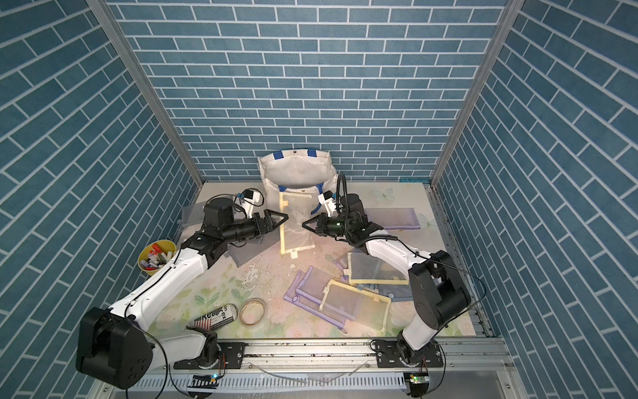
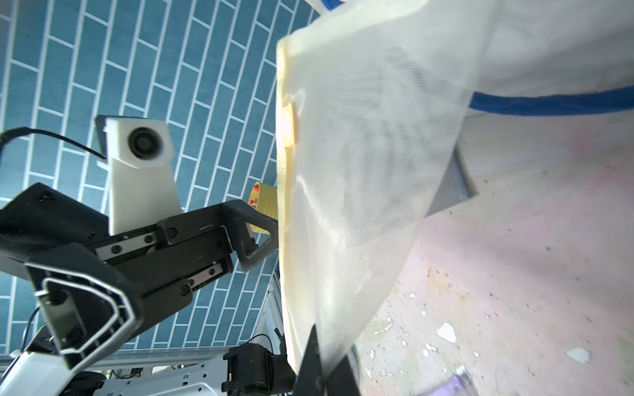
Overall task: Put the pencil pouch into the canvas bag
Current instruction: Pick up the pencil pouch from the center of the board, then place the pencil pouch in the canvas bag.
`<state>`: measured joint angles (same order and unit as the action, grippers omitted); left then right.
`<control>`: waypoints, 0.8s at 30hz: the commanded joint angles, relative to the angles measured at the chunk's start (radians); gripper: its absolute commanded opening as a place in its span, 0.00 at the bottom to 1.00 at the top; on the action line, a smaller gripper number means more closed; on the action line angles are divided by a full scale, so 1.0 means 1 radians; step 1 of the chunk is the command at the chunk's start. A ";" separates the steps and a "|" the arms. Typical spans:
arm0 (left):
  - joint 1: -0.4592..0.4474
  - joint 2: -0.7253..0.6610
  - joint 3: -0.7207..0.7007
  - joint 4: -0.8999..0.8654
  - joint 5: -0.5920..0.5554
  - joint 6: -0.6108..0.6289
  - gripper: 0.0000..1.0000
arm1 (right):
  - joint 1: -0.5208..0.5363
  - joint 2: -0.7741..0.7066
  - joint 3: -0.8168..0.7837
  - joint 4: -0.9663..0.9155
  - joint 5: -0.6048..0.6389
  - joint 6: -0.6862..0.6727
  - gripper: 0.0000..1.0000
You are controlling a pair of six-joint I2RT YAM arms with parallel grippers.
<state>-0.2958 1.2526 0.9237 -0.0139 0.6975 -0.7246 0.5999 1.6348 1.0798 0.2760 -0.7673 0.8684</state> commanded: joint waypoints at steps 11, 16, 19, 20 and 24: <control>0.002 0.012 -0.003 0.119 -0.045 -0.041 0.77 | 0.021 0.062 0.054 0.221 -0.056 0.101 0.00; 0.001 0.042 0.018 0.156 -0.044 -0.051 0.44 | 0.023 0.049 0.055 0.186 -0.059 0.079 0.00; 0.003 0.044 0.027 0.155 -0.044 -0.044 0.18 | 0.023 0.035 0.073 0.104 -0.038 0.036 0.00; 0.003 0.043 0.034 0.141 -0.044 -0.030 0.09 | 0.023 0.029 0.087 0.060 -0.030 0.014 0.00; 0.006 0.042 0.126 -0.021 -0.060 0.131 0.00 | 0.024 0.015 0.202 -0.254 0.043 -0.106 0.25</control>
<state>-0.2943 1.2980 0.9691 0.0414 0.6472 -0.7174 0.6174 1.6859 1.1763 0.2356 -0.7776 0.8757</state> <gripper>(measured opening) 0.060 0.211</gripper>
